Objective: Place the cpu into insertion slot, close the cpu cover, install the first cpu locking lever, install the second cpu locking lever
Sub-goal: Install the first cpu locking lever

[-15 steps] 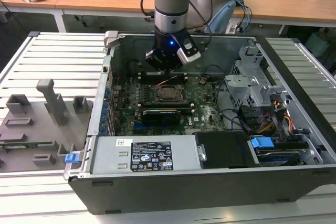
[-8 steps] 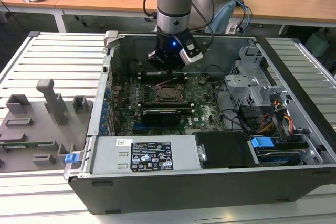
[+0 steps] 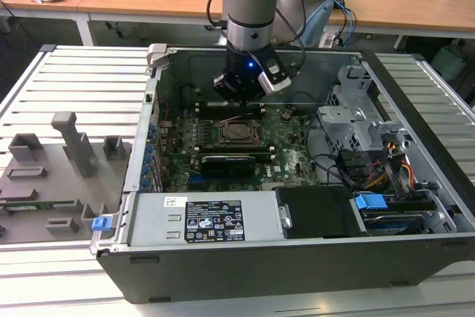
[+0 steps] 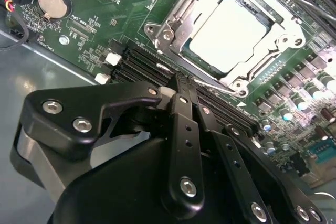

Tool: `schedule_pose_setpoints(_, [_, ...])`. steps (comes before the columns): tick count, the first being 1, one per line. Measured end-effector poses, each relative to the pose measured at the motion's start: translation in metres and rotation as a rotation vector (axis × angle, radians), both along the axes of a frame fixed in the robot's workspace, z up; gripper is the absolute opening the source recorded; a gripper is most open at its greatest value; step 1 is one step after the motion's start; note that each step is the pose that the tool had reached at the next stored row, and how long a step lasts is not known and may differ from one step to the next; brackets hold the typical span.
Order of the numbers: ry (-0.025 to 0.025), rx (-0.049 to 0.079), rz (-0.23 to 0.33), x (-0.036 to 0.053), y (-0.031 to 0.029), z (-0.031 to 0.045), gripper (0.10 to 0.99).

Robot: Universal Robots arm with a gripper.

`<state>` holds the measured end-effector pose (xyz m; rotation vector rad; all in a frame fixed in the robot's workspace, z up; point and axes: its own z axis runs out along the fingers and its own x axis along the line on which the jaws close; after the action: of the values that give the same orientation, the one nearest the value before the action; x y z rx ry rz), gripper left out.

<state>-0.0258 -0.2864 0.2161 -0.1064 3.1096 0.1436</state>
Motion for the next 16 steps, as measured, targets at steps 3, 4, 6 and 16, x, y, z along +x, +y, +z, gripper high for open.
schedule_pose_setpoints(3, [0.0000, 0.000, 0.000, 0.0016, 0.0000, -0.0020, 0.106])
schedule_pose_setpoints(4, [-0.0001, 0.000, 0.000, 0.0020, 0.0000, -0.0026, 0.106])
schedule_pose_setpoints(6, [0.0000, 0.000, 0.000, 0.0028, 0.0000, -0.0040, 0.106])
schedule_pose_setpoints(16, [-0.0001, -0.001, 0.000, 0.0061, 0.0000, -0.0106, 0.106])
